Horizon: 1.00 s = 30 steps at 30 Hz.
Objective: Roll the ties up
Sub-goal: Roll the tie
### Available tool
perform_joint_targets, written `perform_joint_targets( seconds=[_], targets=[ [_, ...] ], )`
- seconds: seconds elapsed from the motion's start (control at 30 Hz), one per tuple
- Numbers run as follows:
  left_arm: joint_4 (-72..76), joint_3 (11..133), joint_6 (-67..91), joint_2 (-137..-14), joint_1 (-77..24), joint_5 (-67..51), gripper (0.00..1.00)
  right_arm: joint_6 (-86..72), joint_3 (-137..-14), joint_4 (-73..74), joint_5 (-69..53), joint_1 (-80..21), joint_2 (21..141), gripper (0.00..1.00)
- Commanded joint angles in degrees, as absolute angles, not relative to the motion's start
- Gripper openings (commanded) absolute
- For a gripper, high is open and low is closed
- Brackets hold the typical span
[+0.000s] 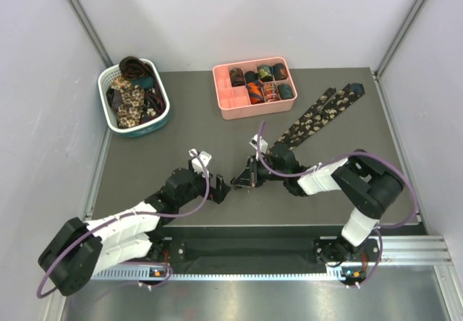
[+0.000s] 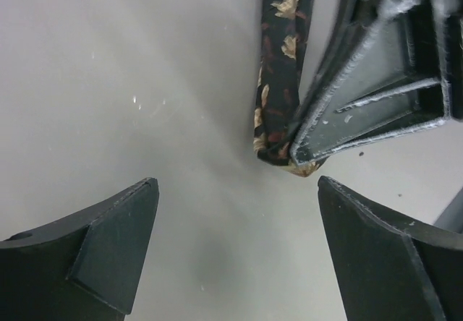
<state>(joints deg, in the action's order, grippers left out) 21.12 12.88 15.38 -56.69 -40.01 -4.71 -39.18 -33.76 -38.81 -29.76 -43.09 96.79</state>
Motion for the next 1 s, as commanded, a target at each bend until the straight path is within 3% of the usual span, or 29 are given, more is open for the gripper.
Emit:
perform_joint_targets(
  seconds=[0.0,0.17,0.23,0.8,0.9,0.97],
  targets=[
    [37.84,9.33,9.33,-57.65,-40.87,-5.27,0.95,-44.28,-33.4,-49.82,-33.57,-41.75,98.96,0.0],
    [40.95,10.72,6.42,-64.31,-40.96,-8.26,0.93,-46.32,-33.22,-51.68,-33.14,-41.66,100.46,0.0],
    [43.94,10.9,4.49,-66.35,-41.22,-10.53,0.88,-46.93,-33.22,-51.24,-32.61,-41.4,100.46,0.0],
    [55.11,15.99,0.53,-82.0,-42.8,-13.36,0.89,-48.87,-32.43,-50.71,-31.9,-40.61,100.9,0.0],
    [54.67,17.14,-1.05,-82.7,-42.8,-13.62,0.84,-49.3,-32.34,-50.8,-31.82,-40.61,100.99,0.0],
    [52.74,18.01,-1.49,-82.97,-42.8,-14.24,0.75,-49.48,-32.17,-50.89,-31.64,-40.43,100.81,0.0]
  ],
)
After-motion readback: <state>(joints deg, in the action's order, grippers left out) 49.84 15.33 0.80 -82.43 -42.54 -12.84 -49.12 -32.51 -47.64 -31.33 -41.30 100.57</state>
